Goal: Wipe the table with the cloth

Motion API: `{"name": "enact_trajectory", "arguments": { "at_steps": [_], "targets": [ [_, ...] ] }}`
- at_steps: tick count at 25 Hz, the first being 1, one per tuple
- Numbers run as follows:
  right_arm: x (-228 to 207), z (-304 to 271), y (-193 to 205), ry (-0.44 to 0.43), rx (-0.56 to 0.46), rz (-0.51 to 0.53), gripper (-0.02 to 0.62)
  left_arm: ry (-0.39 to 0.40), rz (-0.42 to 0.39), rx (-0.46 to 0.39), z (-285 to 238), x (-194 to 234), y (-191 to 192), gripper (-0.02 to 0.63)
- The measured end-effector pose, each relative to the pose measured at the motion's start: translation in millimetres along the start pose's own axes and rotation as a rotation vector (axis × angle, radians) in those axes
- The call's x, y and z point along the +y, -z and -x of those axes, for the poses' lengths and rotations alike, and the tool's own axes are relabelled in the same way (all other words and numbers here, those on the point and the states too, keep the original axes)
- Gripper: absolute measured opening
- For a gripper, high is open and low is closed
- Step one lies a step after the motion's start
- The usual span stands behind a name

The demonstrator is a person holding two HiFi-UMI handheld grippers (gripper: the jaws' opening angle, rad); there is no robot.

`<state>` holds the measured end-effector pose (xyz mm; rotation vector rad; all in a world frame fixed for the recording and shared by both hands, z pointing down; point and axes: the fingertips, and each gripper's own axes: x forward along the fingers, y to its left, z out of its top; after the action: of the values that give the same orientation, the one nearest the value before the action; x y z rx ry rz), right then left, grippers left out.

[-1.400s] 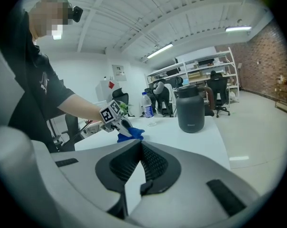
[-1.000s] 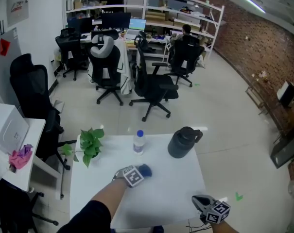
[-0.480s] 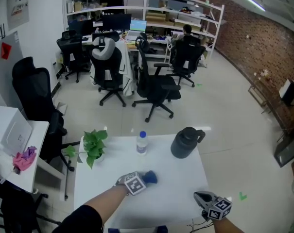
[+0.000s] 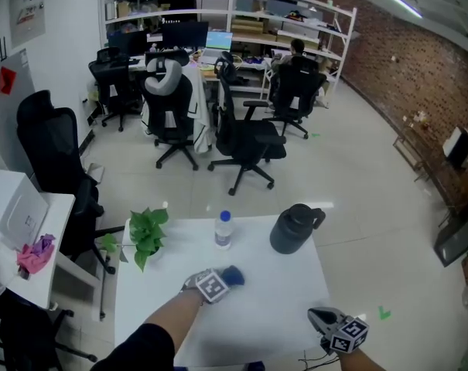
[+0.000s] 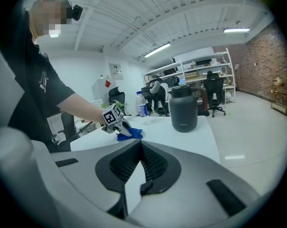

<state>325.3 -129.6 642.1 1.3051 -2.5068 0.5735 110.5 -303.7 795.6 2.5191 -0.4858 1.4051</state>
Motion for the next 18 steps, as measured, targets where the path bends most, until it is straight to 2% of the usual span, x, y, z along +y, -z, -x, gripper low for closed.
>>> {"name": "enact_trajectory", "arguments": {
  "at_steps": [4, 6, 9, 11, 14, 16, 18],
  "targets": [
    [-5, 16, 5, 0.028, 0.006, -0.007, 0.008, -0.028, 0.054, -0.023, -11, 18, -9, 0.074],
    [-7, 23, 8, 0.042, 0.006, -0.015, 0.008, -0.045, 0.056, -0.018, -10, 16, -14, 0.074],
    [-6, 25, 8, 0.042, -0.008, -0.027, 0.008, 0.005, -0.04, 0.01, 3, -18, -15, 0.072],
    [-3, 21, 7, 0.03, -0.015, -0.026, 0.008, 0.061, -0.099, -0.007, 17, -45, -14, 0.073],
    [2, 11, 9, 0.005, -0.016, -0.026, 0.008, 0.097, -0.141, 0.012, 27, -65, 1, 0.072],
    [8, 5, 10, -0.014, -0.013, -0.022, 0.008, 0.081, -0.127, 0.052, 22, -58, 20, 0.073],
    [13, 4, 10, -0.021, -0.009, -0.012, 0.008, 0.06, -0.073, 0.059, 15, -42, 31, 0.074]
  ]
}}
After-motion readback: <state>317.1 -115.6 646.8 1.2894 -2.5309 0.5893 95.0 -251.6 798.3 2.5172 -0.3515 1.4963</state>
